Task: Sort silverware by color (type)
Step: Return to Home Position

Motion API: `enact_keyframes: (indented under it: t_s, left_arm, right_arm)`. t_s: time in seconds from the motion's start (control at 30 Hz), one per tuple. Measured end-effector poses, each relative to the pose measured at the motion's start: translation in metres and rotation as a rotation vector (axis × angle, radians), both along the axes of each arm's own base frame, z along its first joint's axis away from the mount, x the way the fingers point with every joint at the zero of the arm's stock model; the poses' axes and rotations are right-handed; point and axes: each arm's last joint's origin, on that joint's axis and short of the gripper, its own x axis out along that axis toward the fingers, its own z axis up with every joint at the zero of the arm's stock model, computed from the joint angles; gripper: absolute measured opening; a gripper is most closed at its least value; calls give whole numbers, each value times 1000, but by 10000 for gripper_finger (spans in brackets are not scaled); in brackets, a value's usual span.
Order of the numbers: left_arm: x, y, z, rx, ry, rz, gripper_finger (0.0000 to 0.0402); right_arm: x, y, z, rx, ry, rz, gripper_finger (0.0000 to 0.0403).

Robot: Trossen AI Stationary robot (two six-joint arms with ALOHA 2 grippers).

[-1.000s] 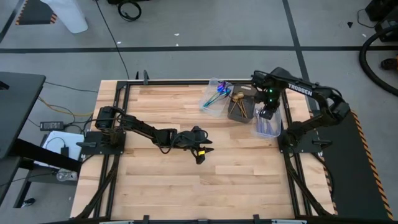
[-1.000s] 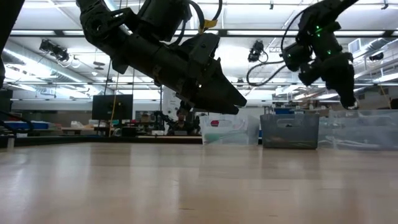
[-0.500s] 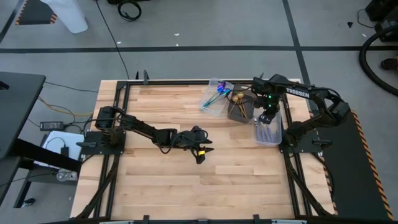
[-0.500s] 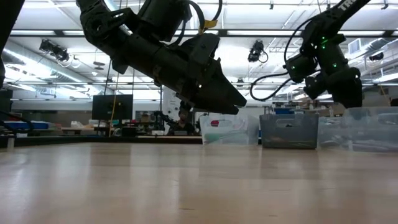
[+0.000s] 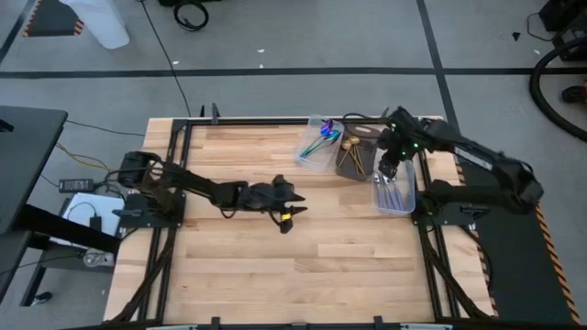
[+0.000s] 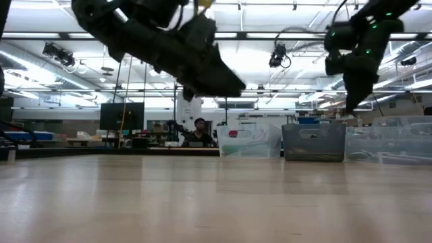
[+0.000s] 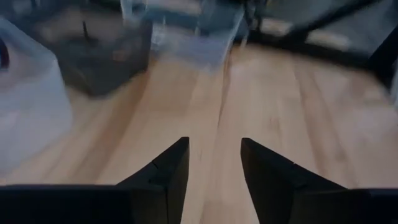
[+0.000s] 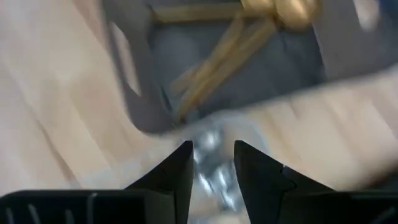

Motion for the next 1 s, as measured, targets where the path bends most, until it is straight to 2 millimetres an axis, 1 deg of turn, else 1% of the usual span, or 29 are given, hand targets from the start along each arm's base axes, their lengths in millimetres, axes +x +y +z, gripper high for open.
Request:
enact_keyframes:
  t_s: [0.07,0.1,0.2,0.27,0.37,0.5,0.67,0.77,0.87,1.0]
  left_arm:
    - [-6,2,4,6,-55,1,147]
    - [-11,4,4,7,-64,4,145]
    - [-27,8,1,7,-126,31,142]
    - [-40,11,1,4,-176,60,142]
    - [-59,14,0,-7,-224,87,142]
    - [-73,17,2,-9,-240,134,142]
    - [-90,19,7,4,-274,170,142]
    - [-104,19,8,11,-289,192,142]
    - [-120,18,9,26,-316,230,142]
    - [-143,18,6,18,-350,259,142]
  right_arm:
    - [-3,6,0,-44,-113,21,126]
    - [-4,9,-1,-61,-167,32,126]
    - [-2,15,12,-128,-306,45,125]
    - [-1,21,16,-165,-381,72,124]
    - [-1,30,16,-209,-439,89,120]
    - [3,36,19,-217,-485,125,113]
    - [12,50,28,-235,-584,229,98]
    - [15,60,34,-280,-671,264,90]
    - [16,69,32,-317,-740,285,85]
    - [14,80,22,-349,-789,288,82]
